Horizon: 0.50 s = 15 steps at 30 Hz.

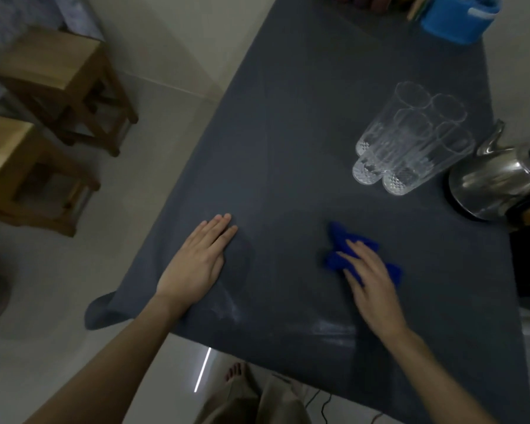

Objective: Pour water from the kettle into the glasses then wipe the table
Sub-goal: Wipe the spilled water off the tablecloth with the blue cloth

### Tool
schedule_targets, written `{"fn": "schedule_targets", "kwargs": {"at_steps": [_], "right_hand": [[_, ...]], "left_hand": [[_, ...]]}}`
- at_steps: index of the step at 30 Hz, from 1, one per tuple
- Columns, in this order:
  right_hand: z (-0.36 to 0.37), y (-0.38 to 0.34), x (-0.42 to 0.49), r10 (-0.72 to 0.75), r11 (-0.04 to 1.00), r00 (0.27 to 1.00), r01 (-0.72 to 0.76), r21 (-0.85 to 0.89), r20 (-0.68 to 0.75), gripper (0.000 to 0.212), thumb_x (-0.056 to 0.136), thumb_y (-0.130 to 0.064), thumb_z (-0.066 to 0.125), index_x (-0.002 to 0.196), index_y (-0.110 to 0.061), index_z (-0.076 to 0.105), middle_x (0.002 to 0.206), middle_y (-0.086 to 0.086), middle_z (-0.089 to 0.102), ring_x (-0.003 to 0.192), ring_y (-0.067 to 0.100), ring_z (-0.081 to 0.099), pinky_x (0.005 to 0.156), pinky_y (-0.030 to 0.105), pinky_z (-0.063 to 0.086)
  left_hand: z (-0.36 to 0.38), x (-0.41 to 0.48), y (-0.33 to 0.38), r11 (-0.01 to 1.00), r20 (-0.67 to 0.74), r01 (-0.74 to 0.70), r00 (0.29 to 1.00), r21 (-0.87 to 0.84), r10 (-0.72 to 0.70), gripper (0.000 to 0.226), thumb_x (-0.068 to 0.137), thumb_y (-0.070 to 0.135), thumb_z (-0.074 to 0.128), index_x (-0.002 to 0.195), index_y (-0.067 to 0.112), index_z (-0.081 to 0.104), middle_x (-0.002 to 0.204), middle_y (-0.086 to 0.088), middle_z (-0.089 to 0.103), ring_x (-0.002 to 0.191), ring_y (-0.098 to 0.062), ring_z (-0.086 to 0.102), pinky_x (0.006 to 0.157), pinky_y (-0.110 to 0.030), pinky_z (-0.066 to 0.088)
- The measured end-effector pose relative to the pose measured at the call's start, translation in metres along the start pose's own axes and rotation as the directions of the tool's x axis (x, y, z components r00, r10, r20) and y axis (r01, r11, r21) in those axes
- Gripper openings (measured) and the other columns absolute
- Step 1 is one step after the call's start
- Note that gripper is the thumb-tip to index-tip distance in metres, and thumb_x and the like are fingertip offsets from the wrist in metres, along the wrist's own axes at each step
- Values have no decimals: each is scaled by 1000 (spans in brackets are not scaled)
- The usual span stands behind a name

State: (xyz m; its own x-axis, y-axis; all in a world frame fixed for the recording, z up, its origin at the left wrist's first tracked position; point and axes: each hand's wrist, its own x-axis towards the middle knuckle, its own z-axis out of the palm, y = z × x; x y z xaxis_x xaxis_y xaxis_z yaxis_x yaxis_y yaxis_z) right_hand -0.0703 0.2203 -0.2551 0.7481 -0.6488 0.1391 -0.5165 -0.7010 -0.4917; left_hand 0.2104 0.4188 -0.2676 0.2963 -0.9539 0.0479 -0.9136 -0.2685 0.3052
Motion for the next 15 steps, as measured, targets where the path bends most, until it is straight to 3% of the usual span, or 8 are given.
{"fn": "schedule_targets", "kwargs": {"at_steps": [3,7,12,15], "right_hand": [[32,-63,-1,-161,987,973,160,17,165,37,90,-25,48,121,-14,64,138,5,54,132,21,41,111,43,31],[63,-125,-18,-394,913,838,405,53,378,49,85,-23,42,132,-19,55,148,2,42,140,20,29,118,38,13],[32,-66,-57,-431,896,808,434,89,402,52,84,-10,60,134,-20,53,152,-2,35,144,15,21,117,34,12],[-18,-4,-92,-315,939,872,345,-14,375,64,77,-6,71,135,-26,52,152,-3,35,142,16,27,116,37,25]], "left_hand": [[0,-1,0,1000,7,0,1000,-3,0,52,95,18,37,146,13,36,156,-6,28,145,-19,23,121,-33,9],[0,-1,0,1000,16,-9,1000,-9,9,52,94,17,32,145,10,37,155,-9,29,144,-21,25,121,-30,7],[-2,-1,1,1000,10,0,1000,-26,1,53,95,24,29,146,12,36,155,-6,28,144,-20,24,121,-29,5],[-2,-1,2,1000,7,7,1000,-27,-7,52,95,24,29,145,12,38,155,-5,28,144,-20,24,121,-28,5]]}}
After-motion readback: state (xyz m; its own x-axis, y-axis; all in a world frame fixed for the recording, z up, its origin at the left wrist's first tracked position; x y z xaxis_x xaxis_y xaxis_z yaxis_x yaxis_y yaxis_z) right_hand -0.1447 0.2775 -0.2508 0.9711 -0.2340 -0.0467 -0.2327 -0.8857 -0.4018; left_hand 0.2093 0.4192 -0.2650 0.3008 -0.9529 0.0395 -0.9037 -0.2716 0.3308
